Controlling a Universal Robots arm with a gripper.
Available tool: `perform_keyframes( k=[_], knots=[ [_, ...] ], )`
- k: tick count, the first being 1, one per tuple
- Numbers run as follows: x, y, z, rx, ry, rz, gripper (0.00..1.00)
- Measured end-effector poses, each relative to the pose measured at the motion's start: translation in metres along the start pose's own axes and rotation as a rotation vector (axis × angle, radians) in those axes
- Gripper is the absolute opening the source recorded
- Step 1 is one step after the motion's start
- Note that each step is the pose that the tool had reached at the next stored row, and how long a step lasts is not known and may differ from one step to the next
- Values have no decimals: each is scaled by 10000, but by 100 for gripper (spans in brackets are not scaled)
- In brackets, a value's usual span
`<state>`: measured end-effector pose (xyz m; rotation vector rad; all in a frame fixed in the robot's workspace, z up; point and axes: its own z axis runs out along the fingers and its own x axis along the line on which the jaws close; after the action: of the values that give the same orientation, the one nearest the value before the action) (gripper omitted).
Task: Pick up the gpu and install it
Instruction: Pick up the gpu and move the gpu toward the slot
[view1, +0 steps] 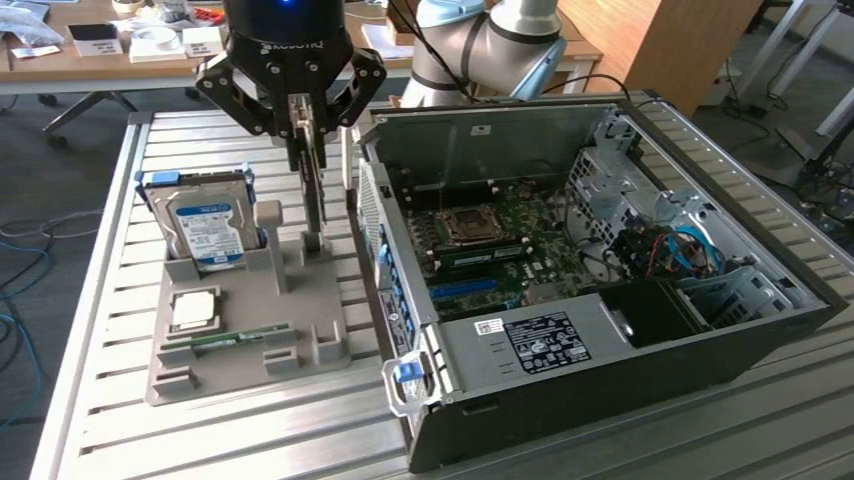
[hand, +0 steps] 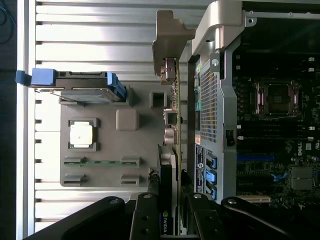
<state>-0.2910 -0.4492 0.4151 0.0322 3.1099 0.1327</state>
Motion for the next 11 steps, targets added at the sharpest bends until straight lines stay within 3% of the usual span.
perform_keyframes(
  k=[11],
  knots=[
    [-1, 3, -40, 0, 1, 0, 27]
  ],
)
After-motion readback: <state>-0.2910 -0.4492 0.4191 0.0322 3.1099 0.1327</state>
